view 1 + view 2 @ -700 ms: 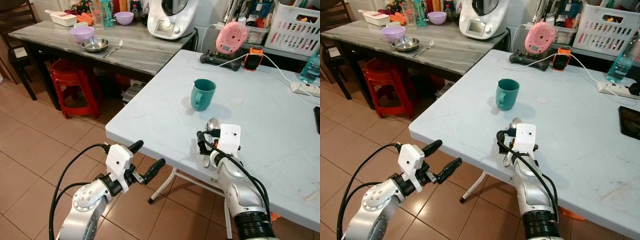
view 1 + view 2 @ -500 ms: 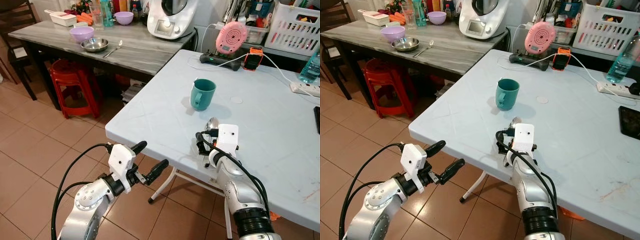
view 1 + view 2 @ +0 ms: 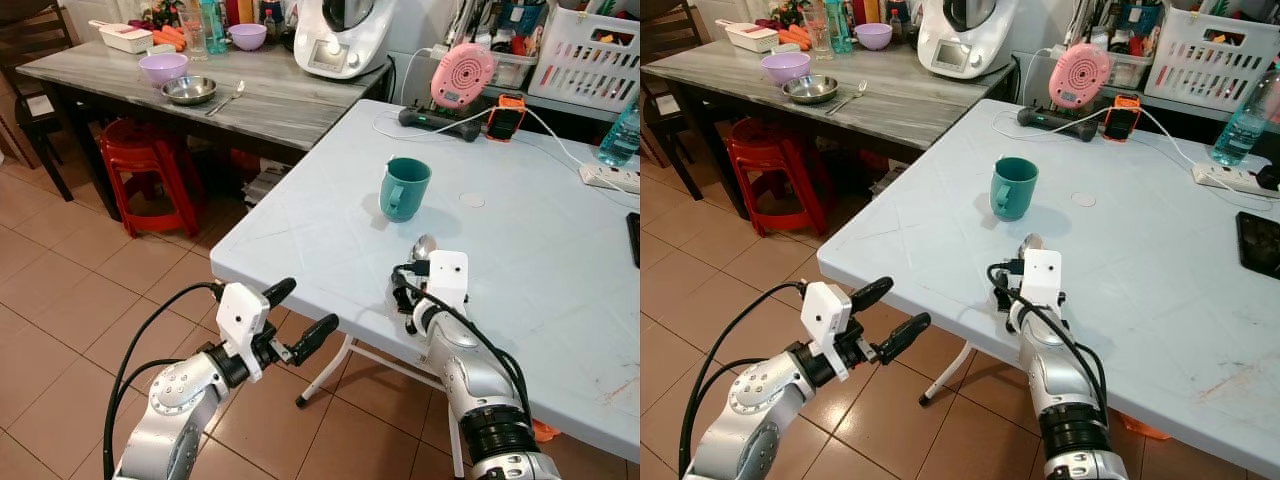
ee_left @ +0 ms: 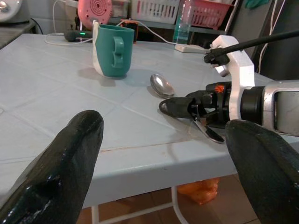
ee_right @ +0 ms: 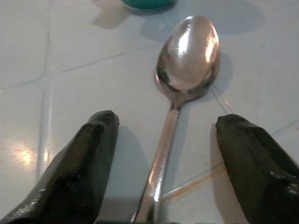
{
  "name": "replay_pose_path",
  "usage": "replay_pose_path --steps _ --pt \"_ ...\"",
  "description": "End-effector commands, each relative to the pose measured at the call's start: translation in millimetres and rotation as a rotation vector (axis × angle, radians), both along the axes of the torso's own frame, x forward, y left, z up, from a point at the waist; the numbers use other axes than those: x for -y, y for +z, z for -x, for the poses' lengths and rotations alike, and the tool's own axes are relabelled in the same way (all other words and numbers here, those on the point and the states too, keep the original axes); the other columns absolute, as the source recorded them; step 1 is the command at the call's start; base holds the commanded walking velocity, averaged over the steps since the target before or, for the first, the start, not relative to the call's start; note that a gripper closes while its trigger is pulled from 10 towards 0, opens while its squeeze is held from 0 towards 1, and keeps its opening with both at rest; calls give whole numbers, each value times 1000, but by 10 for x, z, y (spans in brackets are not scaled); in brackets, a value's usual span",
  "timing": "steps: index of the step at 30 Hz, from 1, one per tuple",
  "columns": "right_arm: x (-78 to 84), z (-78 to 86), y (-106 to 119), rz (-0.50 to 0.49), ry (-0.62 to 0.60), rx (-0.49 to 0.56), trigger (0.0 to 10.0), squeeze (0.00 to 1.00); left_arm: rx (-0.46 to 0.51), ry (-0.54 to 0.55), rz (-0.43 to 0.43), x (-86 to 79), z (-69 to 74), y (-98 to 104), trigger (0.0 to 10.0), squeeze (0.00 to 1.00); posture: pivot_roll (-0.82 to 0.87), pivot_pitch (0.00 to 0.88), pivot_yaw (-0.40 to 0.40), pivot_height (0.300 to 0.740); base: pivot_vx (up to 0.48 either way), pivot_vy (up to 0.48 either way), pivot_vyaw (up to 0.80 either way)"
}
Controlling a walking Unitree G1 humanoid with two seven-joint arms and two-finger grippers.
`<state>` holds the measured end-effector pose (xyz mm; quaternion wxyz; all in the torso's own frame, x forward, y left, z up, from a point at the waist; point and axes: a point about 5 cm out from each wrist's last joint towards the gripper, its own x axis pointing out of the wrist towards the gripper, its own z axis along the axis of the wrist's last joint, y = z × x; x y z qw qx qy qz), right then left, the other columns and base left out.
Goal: Setting the table
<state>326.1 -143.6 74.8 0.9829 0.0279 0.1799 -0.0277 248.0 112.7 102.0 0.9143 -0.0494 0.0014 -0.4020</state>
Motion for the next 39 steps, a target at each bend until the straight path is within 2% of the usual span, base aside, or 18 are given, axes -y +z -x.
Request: replay_pose_path --steps 1,19,30,39 --pt "17 -39 34 -2 -14 5 0 0 10 -16 2 7 -12 43 10000 0 65 0 -30 740 0 0 0" --pt "127 -20 -65 -61 -80 -59 0 0 -21 -111 7 98 59 13 10000 0 47 0 -14 740 0 0 0" --pt "113 -10 -91 -74 -86 -73 0 0 -34 -140 8 123 68 23 10000 0 50 0 -17 740 0 0 0" --pt "77 9 -141 -133 -113 -108 0 0 -29 -153 -1 138 55 35 10000 0 55 0 -22 740 0 0 0"
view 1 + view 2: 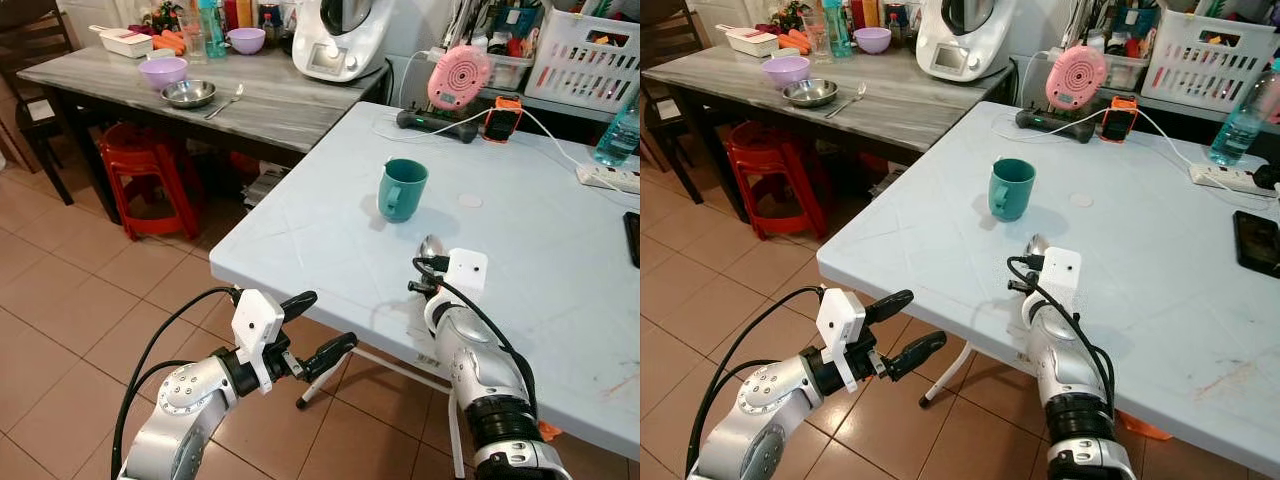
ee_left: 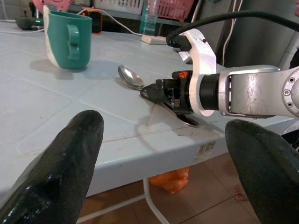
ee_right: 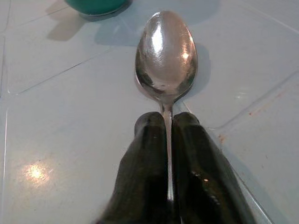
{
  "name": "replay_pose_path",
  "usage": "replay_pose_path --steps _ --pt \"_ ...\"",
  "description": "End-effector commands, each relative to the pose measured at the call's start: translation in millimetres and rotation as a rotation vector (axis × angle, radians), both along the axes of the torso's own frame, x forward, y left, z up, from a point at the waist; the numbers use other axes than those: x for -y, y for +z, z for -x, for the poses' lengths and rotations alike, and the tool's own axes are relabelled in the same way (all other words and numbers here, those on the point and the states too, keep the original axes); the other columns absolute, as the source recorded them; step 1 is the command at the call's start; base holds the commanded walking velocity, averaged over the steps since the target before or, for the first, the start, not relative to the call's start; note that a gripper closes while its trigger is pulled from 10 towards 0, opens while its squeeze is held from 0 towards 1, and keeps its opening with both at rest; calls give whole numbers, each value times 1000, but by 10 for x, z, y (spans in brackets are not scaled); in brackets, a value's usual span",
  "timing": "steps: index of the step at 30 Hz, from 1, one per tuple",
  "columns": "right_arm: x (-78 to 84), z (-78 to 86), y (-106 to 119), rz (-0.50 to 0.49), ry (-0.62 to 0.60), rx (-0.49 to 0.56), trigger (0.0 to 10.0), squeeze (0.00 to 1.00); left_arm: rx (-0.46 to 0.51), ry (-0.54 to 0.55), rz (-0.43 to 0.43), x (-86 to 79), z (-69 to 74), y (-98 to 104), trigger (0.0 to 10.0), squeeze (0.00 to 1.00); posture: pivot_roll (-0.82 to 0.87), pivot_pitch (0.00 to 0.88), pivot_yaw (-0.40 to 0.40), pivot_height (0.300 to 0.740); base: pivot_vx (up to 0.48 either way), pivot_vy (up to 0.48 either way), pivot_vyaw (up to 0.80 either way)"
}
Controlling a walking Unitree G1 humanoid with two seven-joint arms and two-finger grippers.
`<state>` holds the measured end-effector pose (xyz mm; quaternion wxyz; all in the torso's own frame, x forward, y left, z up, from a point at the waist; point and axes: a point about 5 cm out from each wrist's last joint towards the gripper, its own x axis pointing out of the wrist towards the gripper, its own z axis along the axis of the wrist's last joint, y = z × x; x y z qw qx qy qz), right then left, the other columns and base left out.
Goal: Setting the table
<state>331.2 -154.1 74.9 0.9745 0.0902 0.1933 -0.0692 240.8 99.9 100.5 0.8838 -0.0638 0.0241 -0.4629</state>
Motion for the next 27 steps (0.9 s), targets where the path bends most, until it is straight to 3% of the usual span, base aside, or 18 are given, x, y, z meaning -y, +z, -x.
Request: replay_pose_path --steps 1,9,14,17,20,21,24,27 --pt "-31 57 -141 -33 -7 -80 0 0 20 -17 -11 12 -21 53 10000 0 55 0 -22 740 0 0 0" --pt "-46 18 -95 -67 -24 -64 0 0 40 10 -24 -12 -95 58 10000 0 57 0 -20 740 0 0 0" --pt "-33 2 42 -107 -37 2 0 0 100 250 -112 -174 -230 -4 10000 0 57 0 -15 740 0 0 0" --pt "-9 22 145 -78 -31 57 0 0 88 369 -151 -267 -304 -42 10000 0 56 0 -18 740 0 0 0" --pt "37 84 218 39 -11 114 353 0 40 491 -163 -373 -374 -90 10000 0 50 0 -20 740 0 0 0" --pt "33 118 209 40 -6 122 9725 0 9 513 -160 -392 -377 -131 10000 0 47 0 -22 740 0 0 0" --pt "36 197 189 27 -1 143 10000 0 -1 512 -149 -395 -360 -159 10000 0 46 0 -24 740 0 0 0" --pt "62 267 192 181 46 180 10000 0 -7 549 -109 -391 -360 -162 10000 0 43 0 -25 740 0 0 0"
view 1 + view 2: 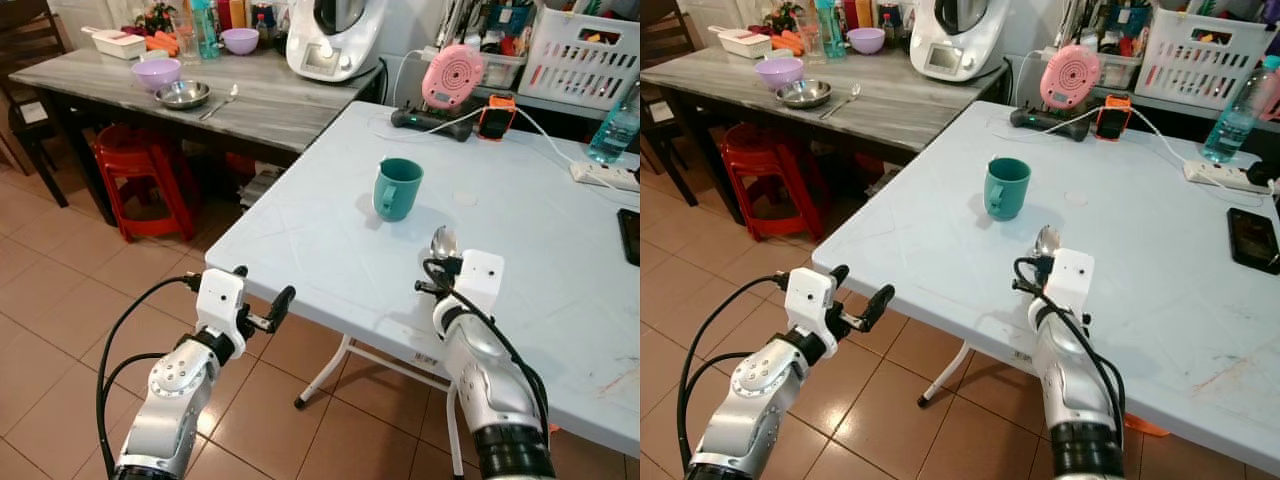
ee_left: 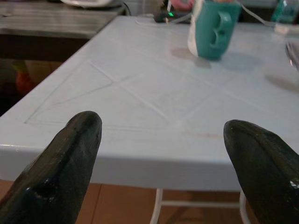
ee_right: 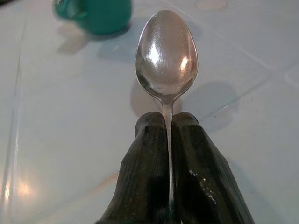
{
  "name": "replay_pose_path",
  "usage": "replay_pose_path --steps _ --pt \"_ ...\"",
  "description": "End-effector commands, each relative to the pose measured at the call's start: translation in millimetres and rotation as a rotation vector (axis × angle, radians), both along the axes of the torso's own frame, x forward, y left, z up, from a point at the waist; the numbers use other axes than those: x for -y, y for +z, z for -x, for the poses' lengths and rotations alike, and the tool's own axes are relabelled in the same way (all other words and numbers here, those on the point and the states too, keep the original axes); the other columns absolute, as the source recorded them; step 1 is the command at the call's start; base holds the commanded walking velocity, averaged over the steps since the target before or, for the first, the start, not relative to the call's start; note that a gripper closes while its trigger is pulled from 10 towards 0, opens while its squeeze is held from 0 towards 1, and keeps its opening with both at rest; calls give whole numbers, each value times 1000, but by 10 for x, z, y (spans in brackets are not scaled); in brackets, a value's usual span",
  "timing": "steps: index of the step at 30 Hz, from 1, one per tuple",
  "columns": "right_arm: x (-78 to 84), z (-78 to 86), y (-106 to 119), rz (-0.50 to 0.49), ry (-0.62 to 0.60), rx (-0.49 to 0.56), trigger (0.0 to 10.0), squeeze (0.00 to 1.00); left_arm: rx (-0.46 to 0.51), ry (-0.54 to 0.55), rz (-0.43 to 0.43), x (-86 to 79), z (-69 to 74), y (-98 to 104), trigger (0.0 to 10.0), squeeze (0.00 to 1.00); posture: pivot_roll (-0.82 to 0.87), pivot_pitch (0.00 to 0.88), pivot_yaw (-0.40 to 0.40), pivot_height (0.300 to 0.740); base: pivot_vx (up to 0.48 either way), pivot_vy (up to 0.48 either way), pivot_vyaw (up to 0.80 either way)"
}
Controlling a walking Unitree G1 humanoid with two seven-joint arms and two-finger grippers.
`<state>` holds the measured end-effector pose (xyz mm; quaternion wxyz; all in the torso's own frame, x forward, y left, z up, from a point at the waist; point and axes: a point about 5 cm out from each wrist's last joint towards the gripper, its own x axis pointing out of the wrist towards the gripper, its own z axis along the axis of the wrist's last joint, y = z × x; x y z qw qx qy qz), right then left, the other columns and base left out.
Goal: Setting the table
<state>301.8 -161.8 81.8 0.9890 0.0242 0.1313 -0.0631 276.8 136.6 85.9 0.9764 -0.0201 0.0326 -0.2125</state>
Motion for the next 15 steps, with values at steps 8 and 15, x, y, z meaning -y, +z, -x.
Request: replay_pose_path --steps 8,15 --pt "48 -4 168 37 4 103 10000 0 -22 60 90 5 -37 -28 10000 0 41 0 -24 740 0 0 -344" --pt "-16 -40 228 31 24 144 10000 0 -10 58 111 28 -90 20 10000 0 46 0 -25 740 0 331 -593"
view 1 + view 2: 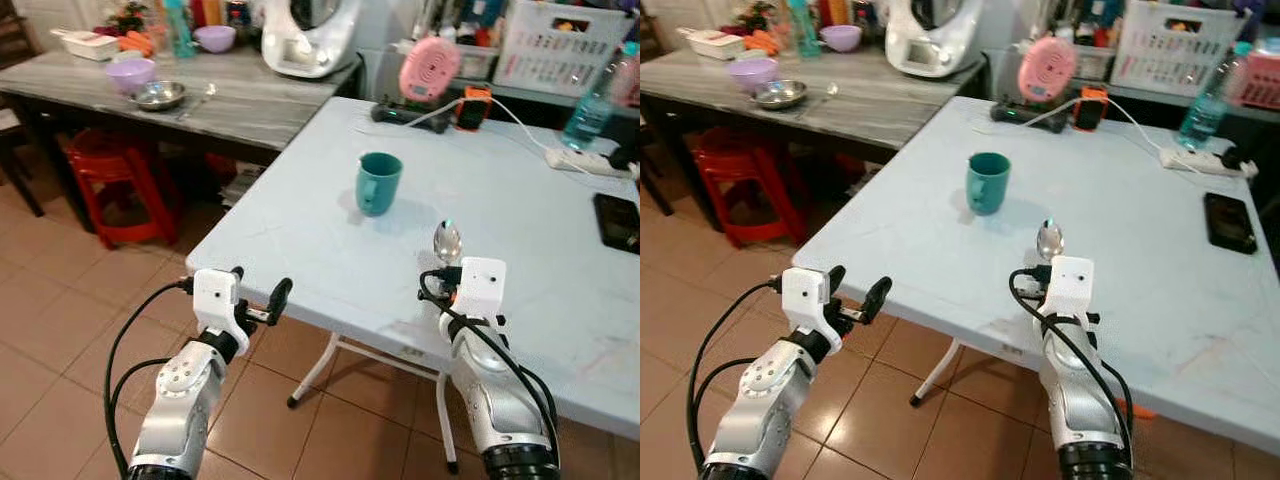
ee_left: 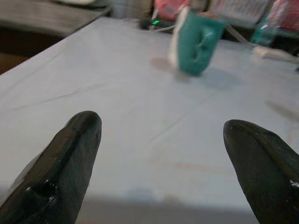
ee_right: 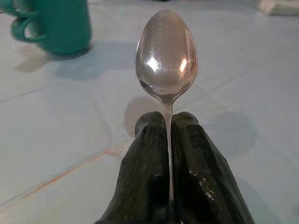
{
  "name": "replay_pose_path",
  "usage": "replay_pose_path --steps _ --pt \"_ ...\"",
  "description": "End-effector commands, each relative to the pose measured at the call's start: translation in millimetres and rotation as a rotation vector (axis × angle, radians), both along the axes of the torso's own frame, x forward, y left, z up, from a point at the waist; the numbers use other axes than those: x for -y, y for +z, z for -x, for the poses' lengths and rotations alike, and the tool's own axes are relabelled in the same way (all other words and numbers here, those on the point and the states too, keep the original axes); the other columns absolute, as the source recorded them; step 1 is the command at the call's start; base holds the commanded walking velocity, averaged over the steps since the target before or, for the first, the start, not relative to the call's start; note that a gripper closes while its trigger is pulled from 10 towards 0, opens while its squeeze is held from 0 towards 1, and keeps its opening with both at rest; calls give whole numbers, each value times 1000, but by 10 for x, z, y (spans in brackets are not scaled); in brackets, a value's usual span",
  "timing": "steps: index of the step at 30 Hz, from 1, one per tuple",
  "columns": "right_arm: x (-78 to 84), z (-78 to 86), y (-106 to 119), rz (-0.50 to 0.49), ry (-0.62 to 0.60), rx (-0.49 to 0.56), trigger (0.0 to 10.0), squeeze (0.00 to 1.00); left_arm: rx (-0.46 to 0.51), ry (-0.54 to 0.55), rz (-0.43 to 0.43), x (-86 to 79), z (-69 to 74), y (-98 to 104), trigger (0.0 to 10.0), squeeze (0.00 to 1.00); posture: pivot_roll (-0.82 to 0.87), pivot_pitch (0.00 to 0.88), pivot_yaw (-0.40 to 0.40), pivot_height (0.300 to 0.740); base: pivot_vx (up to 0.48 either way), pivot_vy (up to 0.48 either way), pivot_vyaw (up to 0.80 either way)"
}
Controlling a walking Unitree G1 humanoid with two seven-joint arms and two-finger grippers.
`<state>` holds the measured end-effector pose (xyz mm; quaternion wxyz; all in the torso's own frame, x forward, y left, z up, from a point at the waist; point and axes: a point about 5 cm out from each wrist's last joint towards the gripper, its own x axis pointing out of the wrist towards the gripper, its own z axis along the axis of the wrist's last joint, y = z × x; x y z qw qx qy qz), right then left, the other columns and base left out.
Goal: Setting the table
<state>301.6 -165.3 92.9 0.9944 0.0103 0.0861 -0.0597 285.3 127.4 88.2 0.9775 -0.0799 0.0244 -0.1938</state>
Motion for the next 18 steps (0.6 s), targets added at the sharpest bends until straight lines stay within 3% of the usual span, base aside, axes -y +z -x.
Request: replay_pose_path --steps 1,11,18 --pt "-55 -42 119 -2 18 57 10000 0 0 16 -6 -62 -7 1 10000 0 46 0 -25 740 0 356 0" --pt "-69 -58 260 5 54 145 10000 0 7 17 7 -59 -3 19 10000 0 48 0 -30 740 0 411 0" --pt "-78 -66 351 14 42 205 10000 0 40 39 16 -83 -84 112 10000 0 48 0 -30 740 0 434 0"
